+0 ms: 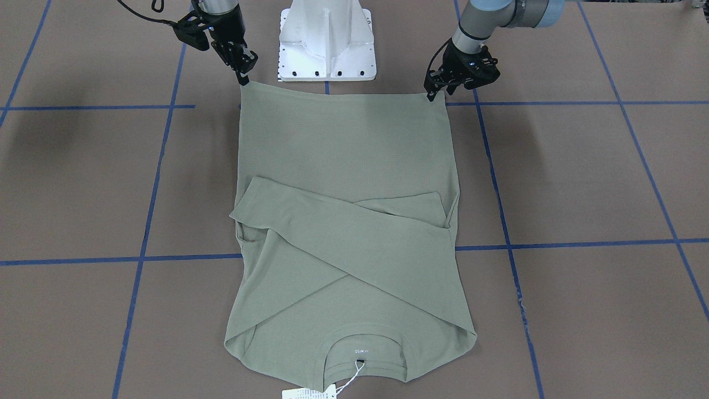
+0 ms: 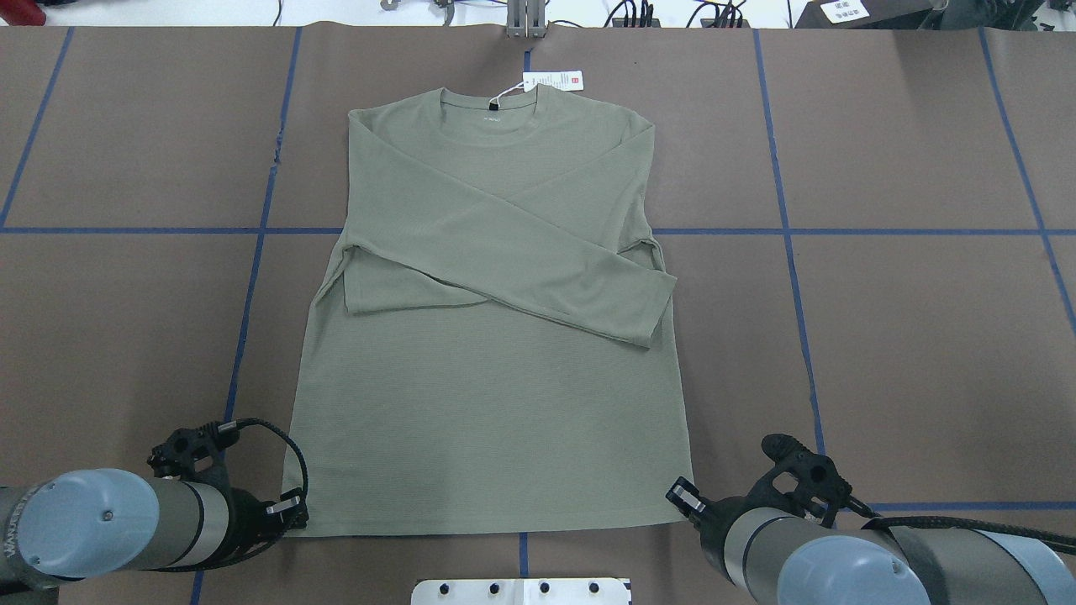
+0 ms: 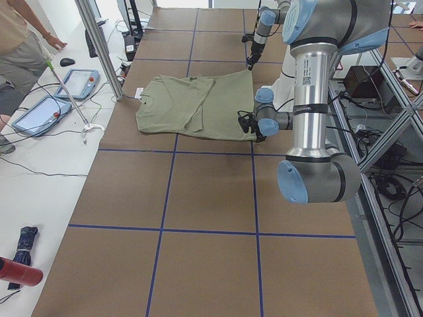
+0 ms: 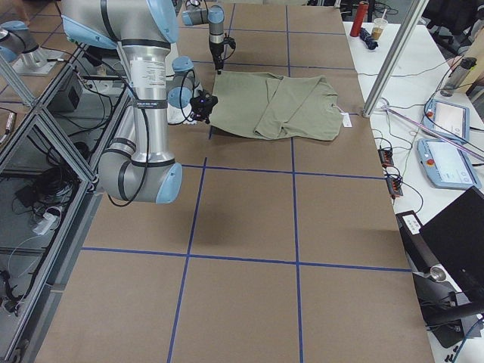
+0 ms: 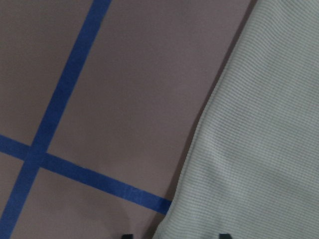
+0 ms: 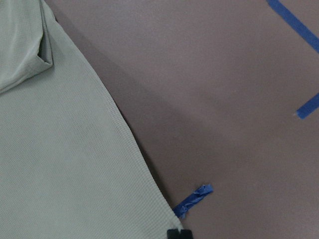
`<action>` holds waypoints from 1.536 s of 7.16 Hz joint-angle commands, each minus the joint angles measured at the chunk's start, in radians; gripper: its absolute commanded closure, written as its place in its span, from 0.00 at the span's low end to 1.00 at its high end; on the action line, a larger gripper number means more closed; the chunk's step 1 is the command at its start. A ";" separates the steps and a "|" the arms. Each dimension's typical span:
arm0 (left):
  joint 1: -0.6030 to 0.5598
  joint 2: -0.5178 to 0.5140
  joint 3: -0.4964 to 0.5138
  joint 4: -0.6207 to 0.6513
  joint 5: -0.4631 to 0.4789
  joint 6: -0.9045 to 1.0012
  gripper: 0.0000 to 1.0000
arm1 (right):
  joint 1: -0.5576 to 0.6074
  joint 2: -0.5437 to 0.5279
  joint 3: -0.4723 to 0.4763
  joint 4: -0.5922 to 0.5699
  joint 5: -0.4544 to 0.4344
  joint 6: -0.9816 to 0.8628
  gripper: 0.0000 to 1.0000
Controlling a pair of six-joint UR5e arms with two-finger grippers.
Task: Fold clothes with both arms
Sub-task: 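Lift the hem with both grippers and fold it toward the collar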
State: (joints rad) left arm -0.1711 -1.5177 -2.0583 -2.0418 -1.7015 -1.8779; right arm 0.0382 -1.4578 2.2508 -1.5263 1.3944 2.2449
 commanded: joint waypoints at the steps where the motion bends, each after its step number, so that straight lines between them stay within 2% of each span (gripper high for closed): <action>1: 0.001 -0.002 -0.012 0.000 -0.003 -0.003 1.00 | 0.000 0.000 0.001 0.000 0.000 0.001 1.00; 2: 0.002 -0.004 -0.026 0.000 -0.039 -0.003 1.00 | 0.003 -0.003 0.006 -0.002 0.000 0.001 1.00; 3: 0.002 0.005 -0.087 0.023 -0.068 -0.001 1.00 | 0.005 -0.027 0.022 -0.006 0.006 0.005 1.00; 5: 0.012 -0.044 -0.158 0.058 -0.172 -0.001 1.00 | 0.003 -0.035 0.059 -0.025 0.075 0.007 1.00; 8: -0.036 -0.071 -0.293 0.182 -0.179 0.002 1.00 | 0.023 -0.073 0.179 -0.040 0.097 0.007 1.00; 9: -0.106 -0.108 -0.308 0.216 -0.179 0.015 1.00 | 0.098 -0.064 0.182 -0.040 0.115 -0.002 1.00; 10: -0.173 -0.148 -0.298 0.222 -0.178 0.019 1.00 | 0.191 -0.043 0.173 -0.038 0.183 -0.037 1.00; 11: -0.232 -0.185 -0.280 0.225 -0.176 0.070 1.00 | 0.301 0.029 0.149 -0.072 0.258 -0.107 1.00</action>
State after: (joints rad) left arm -0.3259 -1.6559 -2.3521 -1.8267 -1.8792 -1.8510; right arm 0.2119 -1.4937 2.4191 -1.5717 1.5685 2.2060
